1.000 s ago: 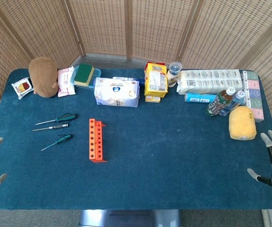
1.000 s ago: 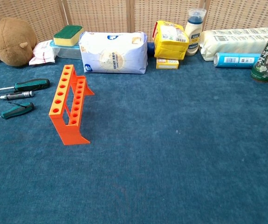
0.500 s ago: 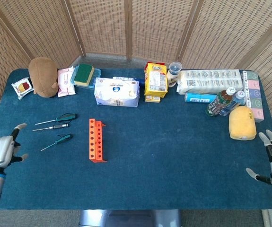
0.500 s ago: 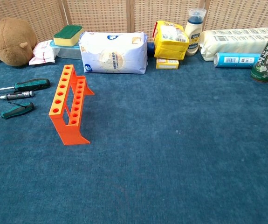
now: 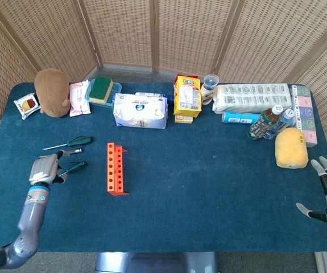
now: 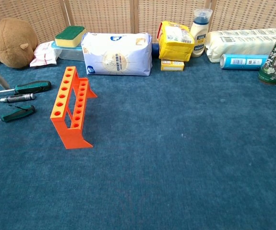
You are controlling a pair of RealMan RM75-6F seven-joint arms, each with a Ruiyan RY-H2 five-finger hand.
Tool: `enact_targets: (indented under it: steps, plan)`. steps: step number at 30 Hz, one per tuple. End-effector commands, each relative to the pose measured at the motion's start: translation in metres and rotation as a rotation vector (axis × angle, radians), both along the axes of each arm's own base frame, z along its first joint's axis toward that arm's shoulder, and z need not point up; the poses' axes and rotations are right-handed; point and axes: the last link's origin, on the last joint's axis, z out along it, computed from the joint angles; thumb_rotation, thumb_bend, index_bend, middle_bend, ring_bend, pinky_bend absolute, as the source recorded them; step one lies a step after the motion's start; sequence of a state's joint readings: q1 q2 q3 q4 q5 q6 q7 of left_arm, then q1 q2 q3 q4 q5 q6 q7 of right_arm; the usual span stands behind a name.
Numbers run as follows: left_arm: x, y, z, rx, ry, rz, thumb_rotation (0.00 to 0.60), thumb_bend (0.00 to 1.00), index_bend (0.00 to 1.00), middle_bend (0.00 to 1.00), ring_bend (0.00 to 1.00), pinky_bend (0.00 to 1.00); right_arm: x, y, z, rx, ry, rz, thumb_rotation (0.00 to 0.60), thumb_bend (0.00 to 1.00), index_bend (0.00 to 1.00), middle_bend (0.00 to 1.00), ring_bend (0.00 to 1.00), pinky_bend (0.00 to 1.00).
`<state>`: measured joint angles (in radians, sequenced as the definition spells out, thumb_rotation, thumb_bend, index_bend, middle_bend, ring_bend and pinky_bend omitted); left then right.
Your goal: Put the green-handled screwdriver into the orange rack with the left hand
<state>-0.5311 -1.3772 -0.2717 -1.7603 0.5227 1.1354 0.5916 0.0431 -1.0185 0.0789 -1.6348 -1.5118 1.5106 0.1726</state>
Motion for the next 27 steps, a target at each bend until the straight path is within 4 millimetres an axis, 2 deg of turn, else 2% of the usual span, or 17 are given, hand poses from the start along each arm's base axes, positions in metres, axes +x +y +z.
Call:
enact_targets:
  steps: [1,6,20,27]
  plan:
    - [0.017,0.011,-0.015,-0.01,-0.009,0.034,0.6,0.34,0.27,1.0,1.0,0.99,0.0,0.0,0.0,0.002,0.0,0.002,0.6,0.0,0.06,0.0,0.0,0.0]
    - [0.024,0.015,-0.025,-0.027,0.046,0.086,0.6,0.34,0.27,1.0,1.0,0.99,0.0,0.0,0.0,0.002,-0.004,0.001,0.6,0.0,0.06,0.0,0.0,0.0]
    - [0.023,0.021,-0.042,-0.059,0.091,0.153,0.6,0.33,0.27,1.0,1.0,0.99,-0.001,0.0,0.002,0.002,-0.014,0.0,0.6,0.0,0.06,0.0,0.0,0.0]
    - [0.027,0.015,-0.05,-0.117,0.103,0.146,0.6,0.33,0.27,1.0,1.0,0.99,-0.002,0.0,0.004,-0.004,-0.02,-0.001,0.6,0.0,0.06,0.0,0.0,0.0]
